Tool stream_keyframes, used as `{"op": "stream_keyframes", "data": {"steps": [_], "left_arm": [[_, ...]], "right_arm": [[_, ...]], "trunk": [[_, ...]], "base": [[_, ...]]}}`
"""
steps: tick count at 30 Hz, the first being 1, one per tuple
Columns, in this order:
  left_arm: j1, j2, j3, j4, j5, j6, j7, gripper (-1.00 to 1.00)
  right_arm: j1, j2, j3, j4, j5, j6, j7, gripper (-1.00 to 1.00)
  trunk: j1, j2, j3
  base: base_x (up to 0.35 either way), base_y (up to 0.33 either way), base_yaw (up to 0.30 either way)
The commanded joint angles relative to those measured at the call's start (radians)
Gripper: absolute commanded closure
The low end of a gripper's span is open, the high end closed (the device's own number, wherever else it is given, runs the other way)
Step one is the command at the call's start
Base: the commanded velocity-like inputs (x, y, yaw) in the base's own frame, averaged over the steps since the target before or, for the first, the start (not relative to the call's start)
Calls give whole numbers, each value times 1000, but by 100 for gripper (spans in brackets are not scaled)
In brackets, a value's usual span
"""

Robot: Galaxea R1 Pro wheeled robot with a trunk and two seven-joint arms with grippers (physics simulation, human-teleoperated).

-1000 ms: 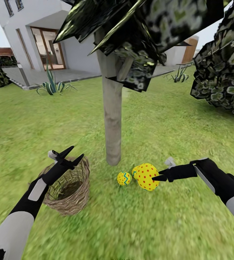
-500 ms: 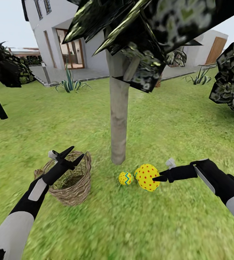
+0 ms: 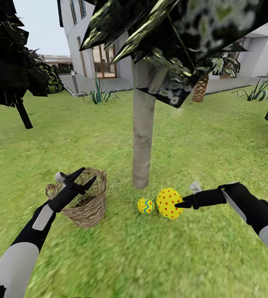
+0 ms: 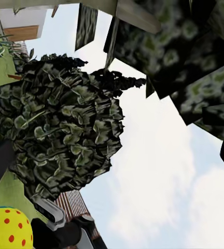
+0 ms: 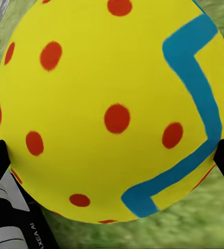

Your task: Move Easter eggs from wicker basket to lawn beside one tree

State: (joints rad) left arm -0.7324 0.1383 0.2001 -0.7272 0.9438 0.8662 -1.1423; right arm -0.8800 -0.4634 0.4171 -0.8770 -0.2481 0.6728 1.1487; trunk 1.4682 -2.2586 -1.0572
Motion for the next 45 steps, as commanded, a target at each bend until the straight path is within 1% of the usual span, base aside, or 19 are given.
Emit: {"op": "stream_keyframes", "data": {"steps": [1, 8, 9, 11, 13, 14, 16, 17, 19, 21, 22, 24, 25, 26, 28, 30, 33, 36, 45], "left_arm": [[-1, 0, 0, 0, 3, 7, -1, -100], [-1, 0, 0, 0, 3, 7, -1, -100], [-1, 0, 0, 0, 3, 7, -1, -100], [-1, 0, 0, 0, 3, 7, -1, -100], [-1, 0, 0, 0, 3, 7, -1, -100], [-1, 0, 0, 0, 3, 7, -1, -100], [-1, 0, 0, 0, 3, 7, -1, -100], [-1, 0, 1, 0, 3, 7, -1, -100], [-1, 0, 0, 0, 3, 7, -1, -100], [-1, -1, 0, 0, 3, 6, 0, -100], [-1, 0, 0, 1, 3, 6, 0, -100], [0, -1, 1, 1, 3, 7, 0, -100], [-1, -1, 1, 2, 3, 7, 0, -100], [-1, -1, 1, 2, 3, 6, 0, -100], [-1, -1, 1, 2, 3, 6, 0, -100], [-1, -2, 1, 2, 3, 5, 0, -100], [0, -2, 1, 2, 3, 5, 0, -100], [0, -1, 1, 2, 3, 5, -1, -100], [0, 0, 2, 4, 10, 4, -2, -100]], "right_arm": [[0, -1, 3, 0, -8, 7, -3, 100], [0, -1, 0, 15, -8, 7, -3, 100], [0, -1, -18, 25, -8, 4, -3, 100], [0, 0, -33, 38, -7, -4, -5, 100], [0, 0, -37, 46, -6, -6, -8, 100], [0, 0, -38, 48, -3, -8, -31, 100], [0, 0, -38, 48, -2, -17, -161, 100], [0, 1, -38, 49, -2, -22, -280, 100], [0, 3, -38, 49, -4, -26, -469, 100], [0, 5, -37, 49, -5, -27, -585, 100], [1, 9, -36, 50, -5, -27, -620, 100], [1, 27, -35, 55, -3, -27, -686, 100], [1, 41, -34, 65, -1, -27, -726, 100], [1, 52, -33, 72, 0, -27, -747, 100], [1, 70, -32, 79, 2, -27, -766, 100], [1, 78, -30, 81, 4, -28, -770, 100], [1, 101, -28, 100, 4, -29, -773, 100], [1, 117, -27, 156, 6, -82, -794, 100], [1, 118, -29, 162, 9, -96, -808, 100]], "trunk": [[0, 0, -1], [0, 0, -1], [0, 0, -1], [0, 0, -1], [0, 0, -1], [0, 0, -1], [0, 0, -1], [0, 0, -1], [0, 0, -1], [0, 0, -1], [0, 0, -1], [0, 0, -1], [0, 0, -1], [0, 0, -1], [0, 0, -1], [0, 0, -1], [0, 0, -1], [0, 0, -1], [0, 0, -1]], "base": [[0, -335, 284], [0, -337, 175], [0, -337, 6], [0, -337, 2], [0, -337, 0], [0, -337, 0], [0, -337, 0], [0, -337, 0], [19, -337, 0], [93, -326, 0], [169, -292, 0], [221, -259, 0], [256, -233, 0], [268, -222, 0], [284, -194, 0], [296, -173, 0], [300, -164, 0], [302, -161, 0], [235, -129, 0]]}}
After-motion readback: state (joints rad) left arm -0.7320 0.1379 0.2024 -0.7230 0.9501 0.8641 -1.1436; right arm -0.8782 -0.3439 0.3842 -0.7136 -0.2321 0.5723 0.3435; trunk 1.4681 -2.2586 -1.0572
